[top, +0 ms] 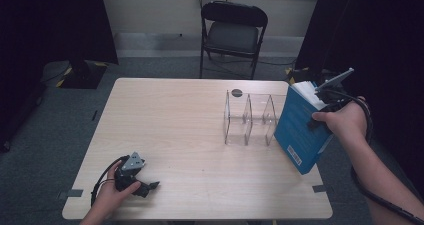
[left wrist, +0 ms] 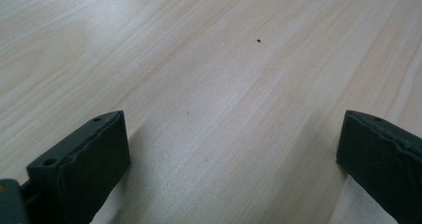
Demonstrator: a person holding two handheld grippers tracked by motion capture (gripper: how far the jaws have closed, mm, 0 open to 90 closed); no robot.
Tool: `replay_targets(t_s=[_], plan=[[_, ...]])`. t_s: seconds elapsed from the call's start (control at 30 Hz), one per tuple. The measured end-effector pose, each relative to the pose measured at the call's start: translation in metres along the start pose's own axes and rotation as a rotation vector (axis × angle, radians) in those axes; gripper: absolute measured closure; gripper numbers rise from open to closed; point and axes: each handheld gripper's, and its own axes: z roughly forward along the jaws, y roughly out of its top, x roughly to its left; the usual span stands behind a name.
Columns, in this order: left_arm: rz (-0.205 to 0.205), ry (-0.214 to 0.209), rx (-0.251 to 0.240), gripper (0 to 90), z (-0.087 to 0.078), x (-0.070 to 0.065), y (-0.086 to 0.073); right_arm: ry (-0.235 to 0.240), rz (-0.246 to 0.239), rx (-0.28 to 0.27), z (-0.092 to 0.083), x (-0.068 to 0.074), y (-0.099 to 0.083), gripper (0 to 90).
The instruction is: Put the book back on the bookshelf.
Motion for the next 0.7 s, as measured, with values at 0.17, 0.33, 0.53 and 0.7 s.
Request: replay_targets(t_s=[0.17,0.33,0.53,0.7], plan=[[0.0,0.0,0.001,0.0,0.0,0.0,0.0,-0.016,-0.001,-0.003,0.0,0.007,0.006,61.9],[0.003,0.003,0.013,0.0,-0.001,0.0,0.001,-0.01,0.012,-0.009,0.005,0.008,0.011,61.8],[0.003,0.003,0.013,0.0,-0.001,0.0,0.001,-0.018,0.021,-0.017,0.009,0.009,0.017,61.8],[0.002,0.003,0.014,0.0,-0.001,0.0,0.0,-0.028,0.02,-0.025,0.011,0.01,0.021,61.8]])
